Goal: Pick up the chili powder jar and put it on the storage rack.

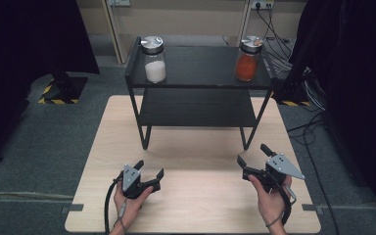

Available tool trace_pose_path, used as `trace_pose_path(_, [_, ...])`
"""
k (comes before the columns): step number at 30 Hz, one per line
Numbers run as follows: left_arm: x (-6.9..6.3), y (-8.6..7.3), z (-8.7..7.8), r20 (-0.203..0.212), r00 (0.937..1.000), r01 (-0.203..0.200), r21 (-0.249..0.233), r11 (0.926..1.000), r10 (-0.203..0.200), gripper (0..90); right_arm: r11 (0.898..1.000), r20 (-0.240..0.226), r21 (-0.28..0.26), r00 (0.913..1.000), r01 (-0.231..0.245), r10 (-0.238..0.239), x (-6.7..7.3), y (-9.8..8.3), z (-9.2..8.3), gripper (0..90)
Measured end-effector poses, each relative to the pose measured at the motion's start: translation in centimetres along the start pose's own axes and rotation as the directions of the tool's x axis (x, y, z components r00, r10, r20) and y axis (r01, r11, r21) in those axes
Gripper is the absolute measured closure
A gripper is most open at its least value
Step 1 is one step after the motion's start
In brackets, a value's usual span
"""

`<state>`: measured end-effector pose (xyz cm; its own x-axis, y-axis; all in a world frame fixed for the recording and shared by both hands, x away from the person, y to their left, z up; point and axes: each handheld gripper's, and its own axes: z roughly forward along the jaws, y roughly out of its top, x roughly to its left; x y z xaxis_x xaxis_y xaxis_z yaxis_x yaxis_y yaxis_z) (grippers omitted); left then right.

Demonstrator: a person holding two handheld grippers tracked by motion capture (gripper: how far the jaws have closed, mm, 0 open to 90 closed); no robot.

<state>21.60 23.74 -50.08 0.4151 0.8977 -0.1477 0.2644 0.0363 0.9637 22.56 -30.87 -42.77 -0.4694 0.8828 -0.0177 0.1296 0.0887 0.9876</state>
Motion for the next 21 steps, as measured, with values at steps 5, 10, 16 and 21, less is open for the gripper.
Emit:
trace_pose_path(5, [0.0, 0.0, 0.0, 0.0, 1.0, 0.0, -0.001, 1.0, 0.0, 11.8, 1.0, 0.0, 0.015, 1.0, -0.004, 0.004, 0.1, -0.9, -0.1, 5.6])
trace_pose_path(10, [0.0, 0.0, 0.0, -0.001, 1.0, 0.0, -0.001, 1.0, 0.0, 11.8, 0.999, -0.001, 0.04, 1.0, -0.008, 0.008, 0.2, -2.0, -0.1, 5.6])
trace_pose_path(16, [0.0, 0.0, 0.0, -0.001, 1.0, 0.002, -0.001, 1.0, -0.002, 11.8, 0.997, -0.002, 0.071, 0.9997, -0.025, 0.025, 0.4, -3.5, -0.1, 5.6])
trace_pose_path(21, [0.0, 0.0, 0.0, -0.001, 1.0, 0.003, -0.001, 1.0, -0.003, 11.8, 0.995, 0.001, 0.09, 0.9994, -0.034, 0.034, 0.5, -4.5, -0.2, 5.6])
